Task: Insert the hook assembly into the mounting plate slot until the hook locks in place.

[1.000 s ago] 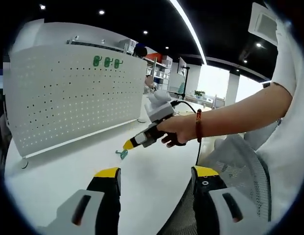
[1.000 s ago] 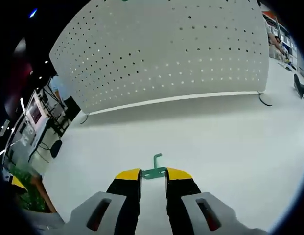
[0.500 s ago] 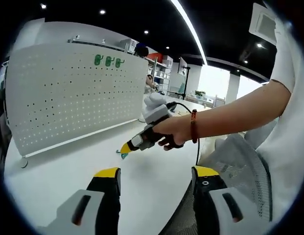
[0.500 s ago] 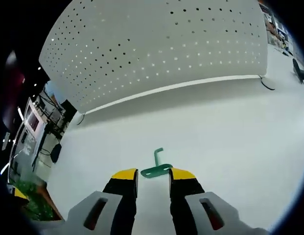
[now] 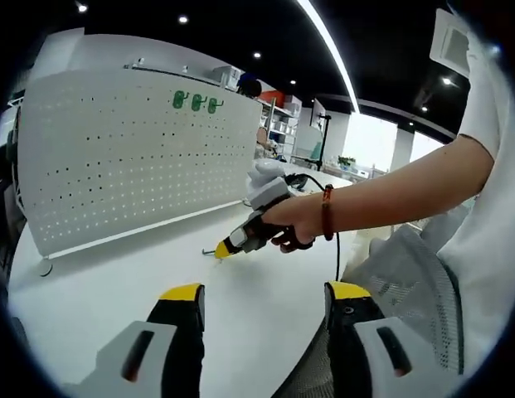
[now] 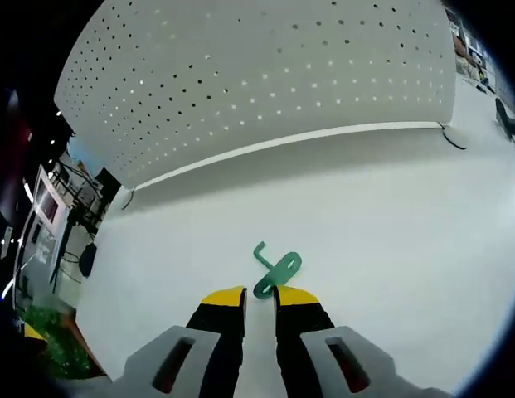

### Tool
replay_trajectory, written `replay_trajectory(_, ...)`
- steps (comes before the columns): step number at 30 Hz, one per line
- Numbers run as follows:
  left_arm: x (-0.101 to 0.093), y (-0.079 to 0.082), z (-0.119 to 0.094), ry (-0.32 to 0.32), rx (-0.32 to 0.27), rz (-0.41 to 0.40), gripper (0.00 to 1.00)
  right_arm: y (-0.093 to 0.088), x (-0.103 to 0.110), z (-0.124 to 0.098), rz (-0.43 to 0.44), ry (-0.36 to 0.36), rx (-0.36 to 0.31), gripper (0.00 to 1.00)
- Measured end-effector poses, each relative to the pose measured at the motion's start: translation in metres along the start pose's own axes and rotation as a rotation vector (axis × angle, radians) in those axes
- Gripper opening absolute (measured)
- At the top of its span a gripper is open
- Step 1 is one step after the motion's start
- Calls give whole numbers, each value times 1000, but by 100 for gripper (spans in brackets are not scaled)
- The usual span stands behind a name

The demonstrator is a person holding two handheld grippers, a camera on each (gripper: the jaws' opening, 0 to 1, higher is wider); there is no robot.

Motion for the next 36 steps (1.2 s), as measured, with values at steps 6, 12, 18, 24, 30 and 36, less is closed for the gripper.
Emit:
replay_trajectory(6,0,0,3,-4,1,-4,60,6,-5,0,36,-37,-16,21)
replay_trajectory(12,1,-1,2,-3,5,-3,60,10,-7,9,67,-44,-2,22)
replay_trajectory(18,6,0,0,8,8,-5,60,10,-8,12,95,-36,7,15)
replay_trajectory(24,8,0,1,7,13,-2,59,9,-13,10,105,-39,8,9)
replay_trajectory(30,9,0,1,16,6,-8,59,10,-16,9,111,-43,2,8)
replay_trajectory(36,4,-1,4,12,14,-14,58,5,-19,4,144,-26,15,7)
Point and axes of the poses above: the point that each gripper's makers call its tool centre point, and the gripper's own axes: z roughly forward along the fingers, x roughly to its left, y roughly out of its top, the point moved 6 cm from there along -z, roughly backward along the fingers, and after that the axes turned 4 degrees about -x, right-handed, at the moved point
